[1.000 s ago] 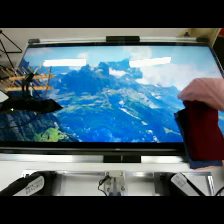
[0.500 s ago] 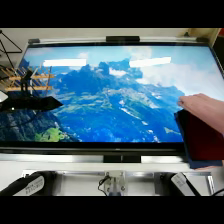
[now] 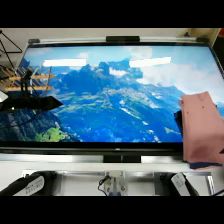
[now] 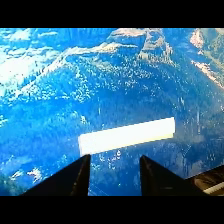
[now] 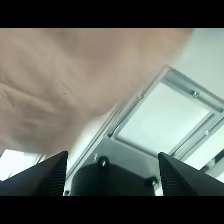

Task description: Fold the shirts.

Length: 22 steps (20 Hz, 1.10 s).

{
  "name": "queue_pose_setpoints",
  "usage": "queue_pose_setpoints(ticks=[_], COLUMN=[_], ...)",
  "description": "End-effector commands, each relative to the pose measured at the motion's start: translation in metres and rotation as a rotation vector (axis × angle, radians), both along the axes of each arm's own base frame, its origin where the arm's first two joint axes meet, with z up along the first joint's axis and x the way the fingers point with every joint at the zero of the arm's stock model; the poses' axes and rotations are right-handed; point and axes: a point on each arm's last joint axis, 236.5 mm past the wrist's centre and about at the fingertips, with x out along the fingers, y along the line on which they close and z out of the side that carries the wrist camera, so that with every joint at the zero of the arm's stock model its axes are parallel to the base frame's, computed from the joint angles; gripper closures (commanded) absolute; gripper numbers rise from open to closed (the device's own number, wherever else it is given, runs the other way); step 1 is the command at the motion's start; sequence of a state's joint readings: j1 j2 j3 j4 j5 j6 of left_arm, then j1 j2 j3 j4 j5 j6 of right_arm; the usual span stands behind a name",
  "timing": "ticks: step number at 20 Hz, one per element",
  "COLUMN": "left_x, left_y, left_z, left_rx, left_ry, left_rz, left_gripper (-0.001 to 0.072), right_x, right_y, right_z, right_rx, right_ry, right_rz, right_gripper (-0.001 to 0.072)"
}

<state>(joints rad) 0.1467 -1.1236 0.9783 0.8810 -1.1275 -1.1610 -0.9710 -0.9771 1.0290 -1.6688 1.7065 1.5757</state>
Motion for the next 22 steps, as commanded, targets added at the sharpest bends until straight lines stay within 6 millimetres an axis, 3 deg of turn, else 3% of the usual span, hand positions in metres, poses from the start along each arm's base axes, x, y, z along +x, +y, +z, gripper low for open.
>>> queue_pose_setpoints(ticks=[1,3,5,6,7,8,9,10,11,12,13,14,16,18,22], left_x=[-0.001,0.001,0.006,0.012,0.018,0.022,0.023,0.017,0.007,-0.002,-0.008,-0.013,-0.023,-0.025,-0.023], left_y=[-0.003,-0.008,0.002,0.015,0.032,0.043,0.039,0.024,0.010,0.004,0.000,-0.007,-0.020,-0.030,-0.030], left_z=[0.002,0.013,0.026,0.035,0.045,0.054,0.056,0.047,0.033,0.020,0.009,-0.001,-0.012,-0.013,-0.013], left_rx=[0.001,0.031,0.189,0.332,0.490,0.614,0.684,0.703,0.714,0.727,0.733,0.722,0.668,0.629,0.628], left_ry=[-0.002,-0.015,-0.014,-0.026,-0.042,-0.055,-0.057,-0.030,0.027,0.092,0.140,0.176,0.235,0.240,0.236], left_rz=[-0.011,-0.042,-0.037,-0.012,0.036,0.080,0.063,-0.002,-0.051,-0.071,-0.071,-0.083,-0.108,-0.117,-0.115], left_gripper=[0.0315,0.0409,0.0447,0.0447,0.0447,0.0447,0.0428,0.0373,0.0185,0.0071,0.0040,0.0023,0.0023,0.0024,0.0024], right_x=[-0.003,0.042,0.107,0.147,0.179,0.211,0.234,0.254,0.268,0.274,0.273,0.267,0.257,0.249,0.248], right_y=[-0.024,-0.049,-0.057,-0.043,-0.019,0.015,0.051,0.089,0.123,0.153,0.175,0.189,0.207,0.218,0.220], right_z=[-0.005,0.034,0.093,0.125,0.144,0.153,0.154,0.147,0.131,0.107,0.082,0.057,0.017,-0.005,-0.016], right_rx=[-0.102,-0.235,-0.382,-0.440,-0.461,-0.458,-0.426,-0.372,-0.312,-0.236,-0.160,-0.095,-0.015,0.022,0.031], right_ry=[0.013,-0.166,-0.382,-0.491,-0.566,-0.635,-0.680,-0.702,-0.684,-0.629,-0.552,-0.460,-0.296,-0.199,-0.158], right_rz=[0.038,0.064,0.165,0.273,0.384,0.494,0.561,0.632,0.694,0.731,0.751,0.754,0.770,0.802,0.855], right_gripper=[0.0040,0.0043,0.0130,0.0150,0.0150,0.0149,0.0140,0.0140,0.0139,0.0115,0.0029,0.0029,0.0029,0.0029,0.0029])
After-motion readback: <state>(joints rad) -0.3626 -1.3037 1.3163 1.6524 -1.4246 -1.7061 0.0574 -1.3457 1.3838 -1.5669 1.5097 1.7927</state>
